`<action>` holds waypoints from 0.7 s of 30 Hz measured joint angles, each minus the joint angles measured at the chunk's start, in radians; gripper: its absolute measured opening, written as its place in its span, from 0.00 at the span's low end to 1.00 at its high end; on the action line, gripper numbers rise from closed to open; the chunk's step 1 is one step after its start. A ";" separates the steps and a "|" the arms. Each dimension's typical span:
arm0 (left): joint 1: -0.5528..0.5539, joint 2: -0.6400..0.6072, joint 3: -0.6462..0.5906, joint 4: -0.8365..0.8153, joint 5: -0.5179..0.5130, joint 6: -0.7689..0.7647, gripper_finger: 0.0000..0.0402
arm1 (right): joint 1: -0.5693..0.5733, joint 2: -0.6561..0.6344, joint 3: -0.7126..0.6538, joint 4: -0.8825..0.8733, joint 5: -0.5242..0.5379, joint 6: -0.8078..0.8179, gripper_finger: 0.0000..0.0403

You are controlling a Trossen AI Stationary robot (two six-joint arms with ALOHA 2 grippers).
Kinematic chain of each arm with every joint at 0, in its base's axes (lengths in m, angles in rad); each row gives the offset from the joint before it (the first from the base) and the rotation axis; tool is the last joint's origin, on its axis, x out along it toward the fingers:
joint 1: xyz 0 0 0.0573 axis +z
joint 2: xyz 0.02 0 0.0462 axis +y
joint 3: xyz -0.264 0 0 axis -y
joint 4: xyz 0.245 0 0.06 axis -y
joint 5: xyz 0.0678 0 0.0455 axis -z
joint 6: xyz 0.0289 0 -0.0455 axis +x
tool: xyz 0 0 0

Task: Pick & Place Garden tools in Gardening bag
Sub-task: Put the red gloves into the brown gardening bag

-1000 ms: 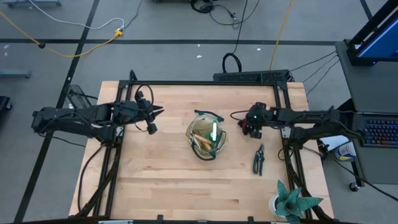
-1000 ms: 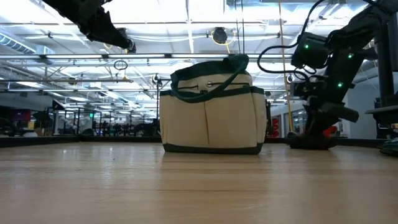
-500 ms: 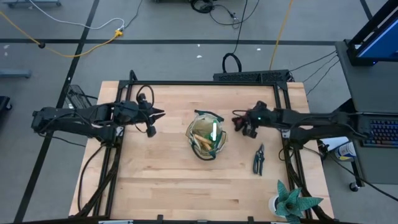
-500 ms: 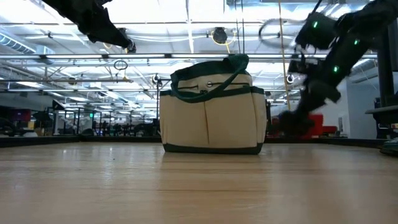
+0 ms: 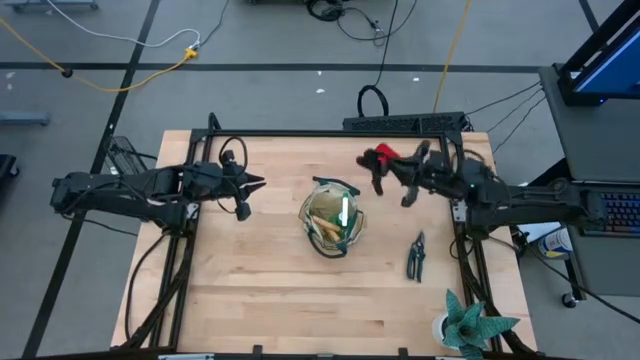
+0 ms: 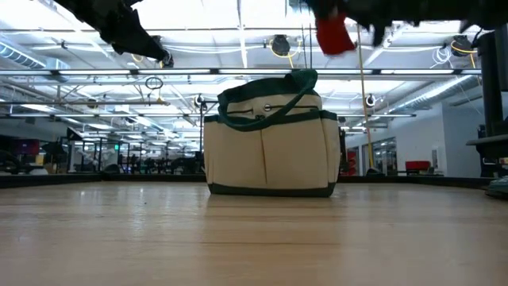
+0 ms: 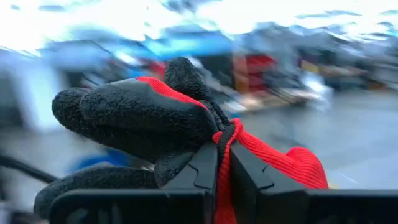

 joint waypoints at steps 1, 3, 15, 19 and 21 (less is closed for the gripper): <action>0.000 0.000 0.000 0.000 -0.002 0.004 0.15 | 0.008 0.022 0.002 0.070 -0.048 0.012 0.03; 0.000 0.000 0.000 0.005 -0.003 0.009 0.15 | 0.026 0.077 0.002 0.162 -0.099 0.034 0.03; 0.000 0.000 0.000 0.010 -0.003 0.014 0.15 | 0.128 0.514 0.000 0.647 -0.098 0.268 0.03; 0.000 0.000 0.000 0.010 -0.003 0.014 0.15 | 0.140 0.603 0.000 0.704 -0.094 0.342 0.03; 0.000 0.000 0.000 0.014 -0.003 0.013 0.15 | 0.143 0.651 0.001 0.731 -0.094 0.382 0.03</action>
